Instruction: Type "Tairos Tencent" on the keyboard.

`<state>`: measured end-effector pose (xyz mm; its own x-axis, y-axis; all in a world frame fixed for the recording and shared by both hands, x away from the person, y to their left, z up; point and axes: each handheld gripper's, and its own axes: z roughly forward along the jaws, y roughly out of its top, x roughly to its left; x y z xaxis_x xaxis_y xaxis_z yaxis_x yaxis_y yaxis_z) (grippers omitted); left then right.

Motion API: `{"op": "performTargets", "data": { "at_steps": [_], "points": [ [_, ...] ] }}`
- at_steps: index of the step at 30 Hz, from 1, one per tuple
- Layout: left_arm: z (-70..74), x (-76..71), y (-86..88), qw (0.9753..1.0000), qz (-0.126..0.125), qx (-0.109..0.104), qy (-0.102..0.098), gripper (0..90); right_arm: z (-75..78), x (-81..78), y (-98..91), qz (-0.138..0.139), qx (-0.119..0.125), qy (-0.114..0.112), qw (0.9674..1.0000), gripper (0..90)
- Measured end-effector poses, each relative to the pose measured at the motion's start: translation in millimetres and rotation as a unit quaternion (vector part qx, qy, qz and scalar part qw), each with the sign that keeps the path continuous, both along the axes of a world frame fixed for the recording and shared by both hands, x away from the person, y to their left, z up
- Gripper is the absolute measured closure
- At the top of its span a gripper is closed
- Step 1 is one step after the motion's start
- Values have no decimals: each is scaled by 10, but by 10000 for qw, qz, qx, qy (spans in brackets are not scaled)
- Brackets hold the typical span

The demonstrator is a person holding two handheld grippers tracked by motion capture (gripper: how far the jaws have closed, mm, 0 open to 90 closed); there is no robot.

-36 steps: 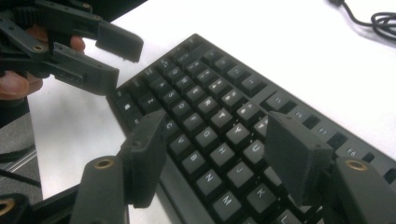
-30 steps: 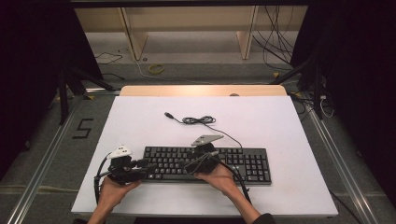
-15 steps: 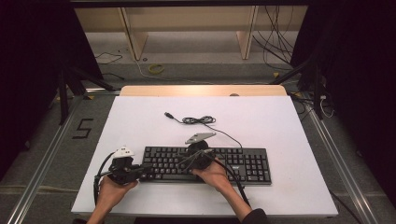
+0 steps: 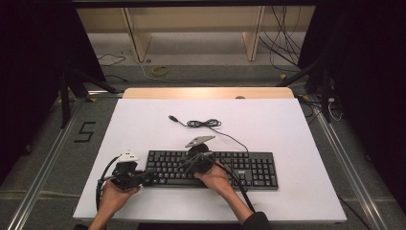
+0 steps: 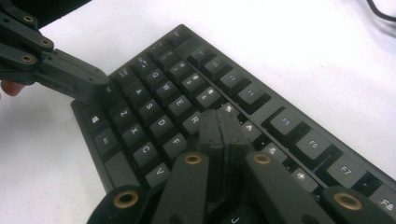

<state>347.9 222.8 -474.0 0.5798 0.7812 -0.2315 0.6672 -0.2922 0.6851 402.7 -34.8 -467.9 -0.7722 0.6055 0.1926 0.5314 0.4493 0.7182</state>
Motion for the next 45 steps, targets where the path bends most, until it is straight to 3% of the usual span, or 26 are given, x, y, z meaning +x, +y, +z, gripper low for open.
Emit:
{"op": "performTargets", "data": {
  "at_steps": [13, 37, 45],
  "points": [
    [-22, 19, 5, 10000, 35, 18, 43, 890, -51, 29, 117, 49, -132, 46, 9999, 900],
    [-58, 44, 10, 9999, 23, 116, 113, 893, -103, 52, 127, -14, -276, 104, 9996, 900],
    [-20, 31, 5, 10000, 18, 51, 25, 879, -89, 55, 104, -80, -187, 157, 9997, 900]
  ]
}}
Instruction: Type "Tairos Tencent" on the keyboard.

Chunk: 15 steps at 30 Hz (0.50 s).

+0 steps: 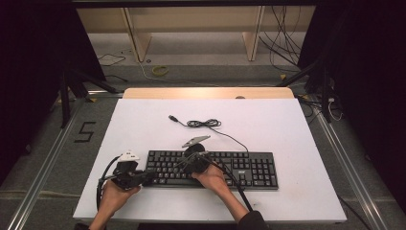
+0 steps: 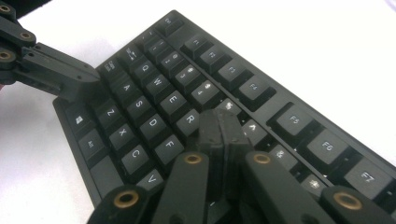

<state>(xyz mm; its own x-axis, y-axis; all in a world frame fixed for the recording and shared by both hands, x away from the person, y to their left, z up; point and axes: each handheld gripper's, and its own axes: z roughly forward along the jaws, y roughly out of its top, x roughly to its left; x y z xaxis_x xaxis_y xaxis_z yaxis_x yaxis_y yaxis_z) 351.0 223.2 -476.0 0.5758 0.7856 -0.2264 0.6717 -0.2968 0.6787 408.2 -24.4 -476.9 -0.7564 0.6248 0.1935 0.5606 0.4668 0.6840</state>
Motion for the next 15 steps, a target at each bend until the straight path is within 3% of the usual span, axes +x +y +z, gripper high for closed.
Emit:
{"op": "performTargets", "data": {
  "at_steps": [9, 15],
  "points": [
    [56, -15, -1, 9994, -6, -251, -224, 805, 150, -39, -123, -34, 373, -113, 9992, 830],
    [57, -6, -16, 9991, -24, -359, -241, 723, 170, -53, -194, -20, 489, -113, 9987, 746]
  ]
}}
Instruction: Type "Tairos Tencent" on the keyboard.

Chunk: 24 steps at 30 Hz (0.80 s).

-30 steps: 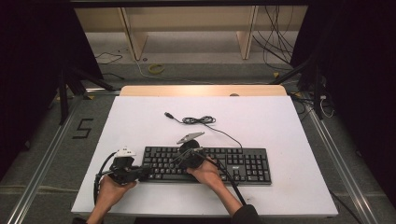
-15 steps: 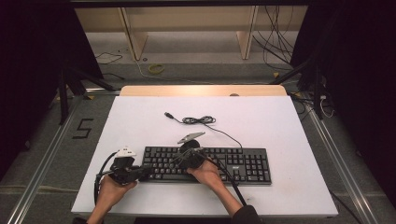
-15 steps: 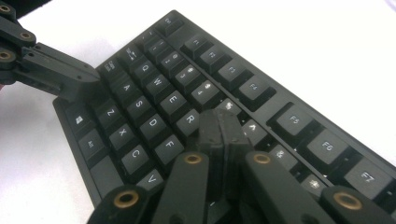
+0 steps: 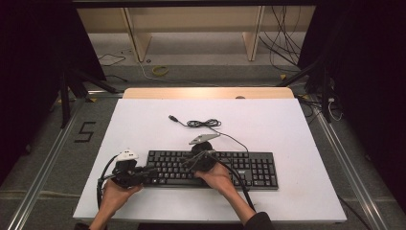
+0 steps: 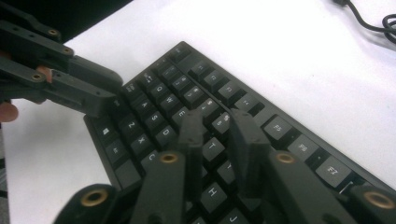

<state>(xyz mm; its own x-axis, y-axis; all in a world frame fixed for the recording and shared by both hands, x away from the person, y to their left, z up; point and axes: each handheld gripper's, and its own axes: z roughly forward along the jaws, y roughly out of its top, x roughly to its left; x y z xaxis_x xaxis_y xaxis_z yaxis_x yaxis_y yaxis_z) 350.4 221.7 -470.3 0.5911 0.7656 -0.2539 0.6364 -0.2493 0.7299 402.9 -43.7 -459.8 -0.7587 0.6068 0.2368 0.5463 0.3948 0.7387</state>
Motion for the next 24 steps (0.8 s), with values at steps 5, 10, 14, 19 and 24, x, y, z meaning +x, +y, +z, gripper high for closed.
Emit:
{"op": "performTargets", "data": {
  "at_steps": [5, 10, 14, 19, 24],
  "points": [
    [9, 13, -12, 9999, -20, -98, 16, 616, 18, -29, -52, 38, 61, -17, 10000, 664],
    [13, 29, -26, 9999, -15, -169, 19, 514, 39, -64, -116, 6, 151, 3, 9999, 580],
    [14, 40, -34, 9997, -27, -239, -3, 460, 41, -83, -170, -55, 198, 10, 9998, 538],
    [32, 47, -47, 9995, -20, -313, -106, 416, 42, -119, -240, -90, 238, -1, 9997, 495],
    [34, 65, -63, 9991, -39, -403, -146, 361, 40, -160, -304, -90, 293, 5, 9995, 458]
  ]
}}
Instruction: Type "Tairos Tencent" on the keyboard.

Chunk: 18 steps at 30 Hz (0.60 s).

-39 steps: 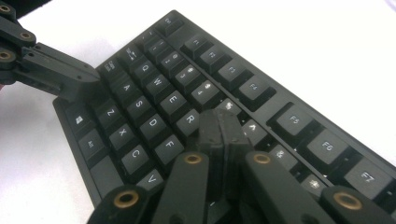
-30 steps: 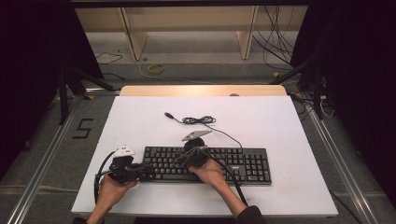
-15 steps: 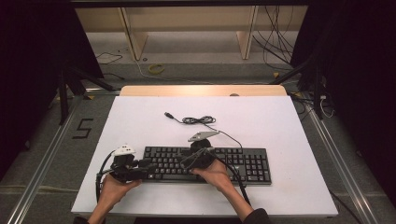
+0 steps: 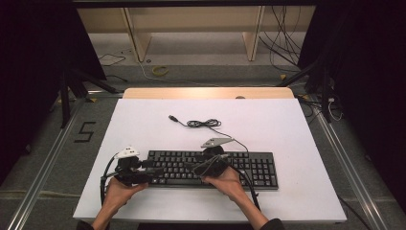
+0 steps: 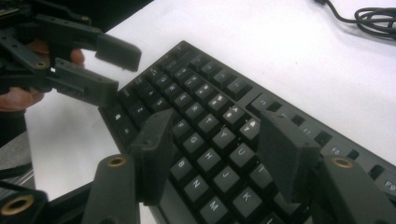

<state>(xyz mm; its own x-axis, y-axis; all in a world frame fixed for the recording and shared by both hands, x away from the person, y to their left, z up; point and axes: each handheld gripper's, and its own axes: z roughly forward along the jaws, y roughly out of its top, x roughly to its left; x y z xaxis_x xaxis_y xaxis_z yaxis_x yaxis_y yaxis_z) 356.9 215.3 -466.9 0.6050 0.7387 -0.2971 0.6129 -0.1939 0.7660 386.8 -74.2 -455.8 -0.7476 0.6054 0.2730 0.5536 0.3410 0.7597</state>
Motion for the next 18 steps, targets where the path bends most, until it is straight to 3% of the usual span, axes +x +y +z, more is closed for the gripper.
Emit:
{"op": "performTargets", "data": {
  "at_steps": [18],
  "points": [
    [46, 134, -107, 9999, -10, 93, -42, 315, -6, -131, -168, 63, 81, 1, 9999, 399]
  ]
}}
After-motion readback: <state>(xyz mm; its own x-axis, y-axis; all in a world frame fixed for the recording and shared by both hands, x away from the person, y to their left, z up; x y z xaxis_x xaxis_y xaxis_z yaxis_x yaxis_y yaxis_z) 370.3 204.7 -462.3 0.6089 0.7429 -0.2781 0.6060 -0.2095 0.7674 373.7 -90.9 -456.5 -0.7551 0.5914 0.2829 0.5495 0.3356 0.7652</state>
